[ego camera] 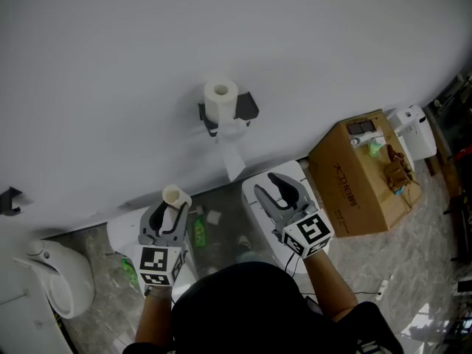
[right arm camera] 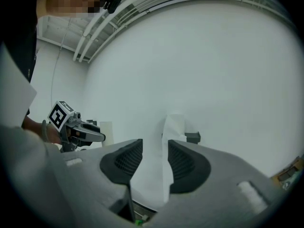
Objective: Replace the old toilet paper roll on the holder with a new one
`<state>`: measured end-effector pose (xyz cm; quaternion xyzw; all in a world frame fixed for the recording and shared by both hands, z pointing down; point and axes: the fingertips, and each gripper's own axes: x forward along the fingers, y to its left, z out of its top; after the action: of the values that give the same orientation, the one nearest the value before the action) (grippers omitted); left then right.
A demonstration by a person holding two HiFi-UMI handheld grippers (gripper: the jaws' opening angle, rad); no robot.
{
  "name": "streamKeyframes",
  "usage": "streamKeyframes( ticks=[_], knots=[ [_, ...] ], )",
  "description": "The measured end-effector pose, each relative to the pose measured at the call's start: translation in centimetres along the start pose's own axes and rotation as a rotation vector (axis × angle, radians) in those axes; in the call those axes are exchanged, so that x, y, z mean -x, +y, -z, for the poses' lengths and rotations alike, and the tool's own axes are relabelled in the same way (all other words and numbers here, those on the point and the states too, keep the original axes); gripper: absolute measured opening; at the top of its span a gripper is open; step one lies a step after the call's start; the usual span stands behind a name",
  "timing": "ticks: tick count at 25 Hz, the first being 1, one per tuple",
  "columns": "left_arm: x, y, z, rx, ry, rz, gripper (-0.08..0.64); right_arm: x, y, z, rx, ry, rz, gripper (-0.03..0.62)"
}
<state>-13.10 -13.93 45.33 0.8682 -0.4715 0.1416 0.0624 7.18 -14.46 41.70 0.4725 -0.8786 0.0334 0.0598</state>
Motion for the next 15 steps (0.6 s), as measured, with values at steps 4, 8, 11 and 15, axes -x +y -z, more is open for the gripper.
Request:
streamKeyframes(
  ticks=[4, 8, 11, 15],
  knots=[
    [-0.1, -0.01, -0.29, 0.002, -0.006, 0.004, 0.182, 0.01, 0.12, -0.54, 0.013, -0.016, -0.007, 0.133],
    [-0.21, -0.16, -0.46, 0.001, -0.009, 0.005, 0.183, -0.11, 0.0, -0.41, 0.003, -0.012, -0.008, 0.133],
    [-0.12, -0.06, -0.76, -0.002, -0.014, 0.003, 0.183, -0.2, 0.07, -0.48, 0.007, -0.011, -0.011, 0.133],
    [-0.07, 0.2, -0.8, -0.002, -0.017, -0.002, 0.183, -0.29, 0.08, -0.49, 0.009, -0.008, -0.008, 0.133]
  ],
)
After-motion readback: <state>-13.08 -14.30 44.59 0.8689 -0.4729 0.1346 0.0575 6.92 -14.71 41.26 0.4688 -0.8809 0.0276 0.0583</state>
